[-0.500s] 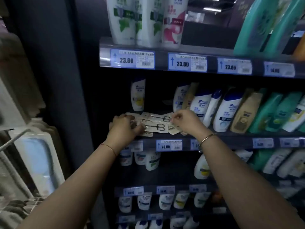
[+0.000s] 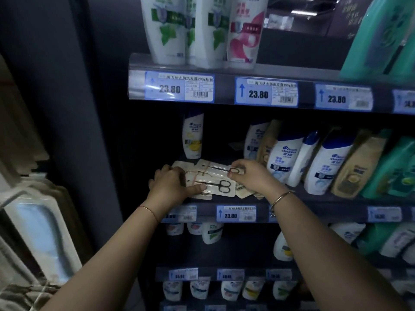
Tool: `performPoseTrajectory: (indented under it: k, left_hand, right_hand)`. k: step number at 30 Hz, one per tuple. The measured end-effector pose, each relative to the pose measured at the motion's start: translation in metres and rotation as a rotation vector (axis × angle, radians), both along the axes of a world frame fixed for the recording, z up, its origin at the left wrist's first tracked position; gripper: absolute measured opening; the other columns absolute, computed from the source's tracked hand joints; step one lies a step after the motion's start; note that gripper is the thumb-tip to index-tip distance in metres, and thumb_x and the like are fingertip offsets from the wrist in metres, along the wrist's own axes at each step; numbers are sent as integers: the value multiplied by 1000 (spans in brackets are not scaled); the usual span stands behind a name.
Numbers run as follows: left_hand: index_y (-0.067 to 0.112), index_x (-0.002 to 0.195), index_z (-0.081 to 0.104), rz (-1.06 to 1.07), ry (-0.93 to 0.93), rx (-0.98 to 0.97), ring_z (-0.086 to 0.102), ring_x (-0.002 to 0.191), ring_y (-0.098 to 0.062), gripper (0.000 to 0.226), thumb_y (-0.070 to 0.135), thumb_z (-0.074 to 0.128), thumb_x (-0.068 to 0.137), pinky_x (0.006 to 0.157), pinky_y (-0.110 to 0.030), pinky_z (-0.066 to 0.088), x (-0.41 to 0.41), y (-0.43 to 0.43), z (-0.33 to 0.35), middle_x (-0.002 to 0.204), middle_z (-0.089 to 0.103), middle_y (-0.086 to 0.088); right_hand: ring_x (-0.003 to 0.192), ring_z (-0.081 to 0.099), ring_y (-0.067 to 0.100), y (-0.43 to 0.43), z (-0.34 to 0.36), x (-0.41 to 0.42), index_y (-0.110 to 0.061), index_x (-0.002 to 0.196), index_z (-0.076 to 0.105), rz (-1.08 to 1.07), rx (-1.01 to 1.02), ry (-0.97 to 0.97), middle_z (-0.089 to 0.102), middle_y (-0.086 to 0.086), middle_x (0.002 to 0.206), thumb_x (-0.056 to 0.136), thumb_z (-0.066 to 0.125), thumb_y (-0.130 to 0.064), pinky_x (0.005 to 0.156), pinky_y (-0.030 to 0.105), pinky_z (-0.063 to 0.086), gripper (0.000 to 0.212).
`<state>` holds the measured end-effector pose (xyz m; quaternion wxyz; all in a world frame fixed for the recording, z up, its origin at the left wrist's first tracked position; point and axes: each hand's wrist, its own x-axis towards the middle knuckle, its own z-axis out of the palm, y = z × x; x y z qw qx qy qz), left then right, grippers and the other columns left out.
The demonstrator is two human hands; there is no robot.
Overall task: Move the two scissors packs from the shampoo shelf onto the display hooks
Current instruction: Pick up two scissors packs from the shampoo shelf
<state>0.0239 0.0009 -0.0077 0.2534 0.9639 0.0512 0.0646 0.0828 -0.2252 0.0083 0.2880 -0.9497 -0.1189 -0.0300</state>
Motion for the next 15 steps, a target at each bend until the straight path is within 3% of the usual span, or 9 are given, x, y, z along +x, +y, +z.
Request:
performPoseTrajectory:
  k: [4, 10, 13, 15]
  left_hand:
    - [26, 119, 55, 5, -17, -88, 42, 121, -27, 81, 76, 68, 56, 92, -40, 32, 3, -1, 0, 125, 52, -2]
    - [41, 99, 45, -1, -89, -293, 48, 113, -23, 62, 66, 78, 53, 84, -33, 25, 1, 0, -5, 106, 56, 13]
    - [46, 95, 45, -31, -155, -401, 56, 105, -19, 57, 55, 84, 55, 97, -41, 37, 0, 0, -4, 91, 55, 25]
    - [52, 95, 47, -53, -203, -482, 60, 100, -20, 54, 46, 85, 57, 97, -48, 45, -1, 0, -5, 89, 58, 23]
  right_hand:
    - [124, 52, 23, 1, -4, 3, -9, 133, 54, -2, 31, 8, 55, 11, 138, 88, 68, -32, 91, 20, 35, 53]
    - [138, 32, 32, 2, -5, 2, -12, 142, 45, -36, 15, 5, 41, 17, 144, 88, 67, -33, 114, 39, 29, 62]
    - [132, 36, 32, 2, -2, 0, -13, 133, 53, -39, 17, -22, 47, 17, 134, 85, 70, -31, 107, 37, 34, 54]
    - [115, 49, 24, 2, 1, -3, -11, 125, 55, -33, 83, -31, 55, 12, 122, 84, 72, -26, 89, 30, 43, 47]
